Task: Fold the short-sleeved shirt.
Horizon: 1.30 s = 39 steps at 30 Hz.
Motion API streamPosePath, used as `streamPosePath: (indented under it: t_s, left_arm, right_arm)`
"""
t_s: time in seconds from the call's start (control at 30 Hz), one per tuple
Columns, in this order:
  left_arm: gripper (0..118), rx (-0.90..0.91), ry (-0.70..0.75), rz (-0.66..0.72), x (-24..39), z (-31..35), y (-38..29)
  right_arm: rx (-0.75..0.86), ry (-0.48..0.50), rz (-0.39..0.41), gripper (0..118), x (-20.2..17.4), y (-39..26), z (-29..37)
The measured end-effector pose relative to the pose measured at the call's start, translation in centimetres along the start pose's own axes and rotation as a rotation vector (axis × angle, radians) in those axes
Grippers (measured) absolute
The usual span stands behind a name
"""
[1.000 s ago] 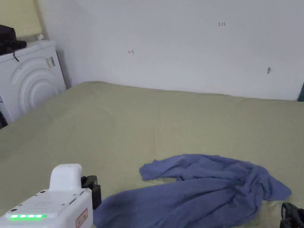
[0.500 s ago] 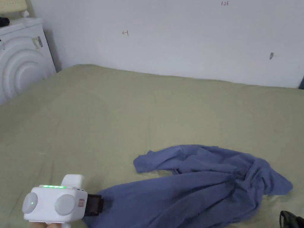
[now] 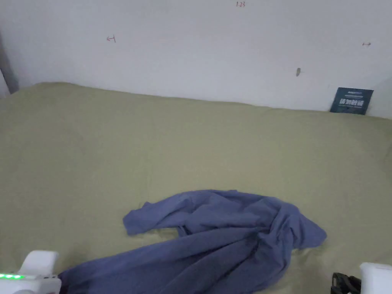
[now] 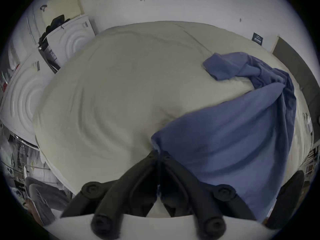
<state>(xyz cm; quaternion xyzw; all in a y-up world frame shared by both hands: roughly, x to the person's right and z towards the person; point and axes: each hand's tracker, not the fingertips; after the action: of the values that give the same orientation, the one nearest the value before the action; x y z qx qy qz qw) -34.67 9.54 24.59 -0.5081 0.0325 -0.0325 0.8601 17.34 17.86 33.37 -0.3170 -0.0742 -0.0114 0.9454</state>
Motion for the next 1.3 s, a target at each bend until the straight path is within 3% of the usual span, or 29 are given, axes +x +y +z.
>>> streamPosePath:
  t_s: [0.1, 0.27, 0.33, 0.37, 0.4, 0.43, 0.47, 0.63, 0.77, 0.8, 0.83, 0.87, 0.9, 1.13, 1.3]
  left_arm:
    - [1, -0.001, -0.056, 0.085, -0.1, 1.2, -0.1]
    - [1, 0.008, -0.054, 0.080, 1.2, 2.6, -0.1]
    - [1, 0.006, -0.046, 0.069, 1.7, 2.8, -0.1]
    - [1, 0.004, -0.046, 0.070, 1.5, 2.4, 0.1]
    - [1, 0.004, -0.045, 0.081, 1.6, 2.4, 0.1]
    - [1, 0.005, -0.046, 0.088, 1.7, 2.5, 0.0]
    - [1, 0.007, -0.046, 0.088, 1.8, 2.6, 0.0]
    - [1, 0.002, -0.057, 0.100, 1.5, 2.3, 0.4]
    - [1, -0.002, -0.059, 0.105, 1.4, 2.2, 0.6]
    - [1, -0.001, -0.058, 0.103, 1.2, 2.1, 0.6]
    - [1, -0.001, -0.057, 0.104, 1.2, 2.3, 0.7]
    - [1, -0.002, -0.057, 0.105, 1.1, 2.6, 0.9]
    - [2, 0.000, -0.059, 0.108, 0.8, 3.0, 1.0]
    - [2, 0.190, -0.114, 0.164, -2.1, 11.6, 5.0]
    - [2, 0.361, -0.028, 0.109, -3.1, 18.4, 9.0]
  right_arm:
    - [-0.021, -0.014, -0.017, 0, 2.3, 2.4, -3.6]
    - [-0.127, -0.021, -0.041, 0, 5.3, 6.2, -12.6]
    - [-0.177, -0.009, -0.014, 0, 5.7, 7.1, -16.1]
    - [-0.208, 0.011, -0.007, 8, 5.8, 7.5, -17.7]
    - [-0.256, 0.019, 0.004, 39, 5.8, 7.7, -19.3]
    - [-0.284, 0.017, 0.006, 86, 5.8, 7.8, -20.6]
    - [-0.324, 0.026, 0.004, 118, 5.7, 7.5, -22.1]
    - [-0.352, -0.011, 0.009, 100, 5.4, 6.9, -25.6]
    - [-0.358, 0.004, 0.004, 95, 5.6, 6.6, -25.2]
    - [-0.338, 0.023, 0.003, 82, 5.5, 6.9, -24.5]
    - [-0.296, 0.037, 0.009, 56, 5.5, 7.2, -23.5]
    - [-0.287, 0.028, 0.027, 3, 5.4, 7.4, -22.4]
    - [-0.249, -0.026, 0.038, 2, 5.4, 8.0, -21.3]
    - [-0.099, 0.022, 0.034, 2, 9.1, 14.1, -11.5]
    - [0.028, -0.029, 0.109, 2, 10.6, 17.8, -3.6]
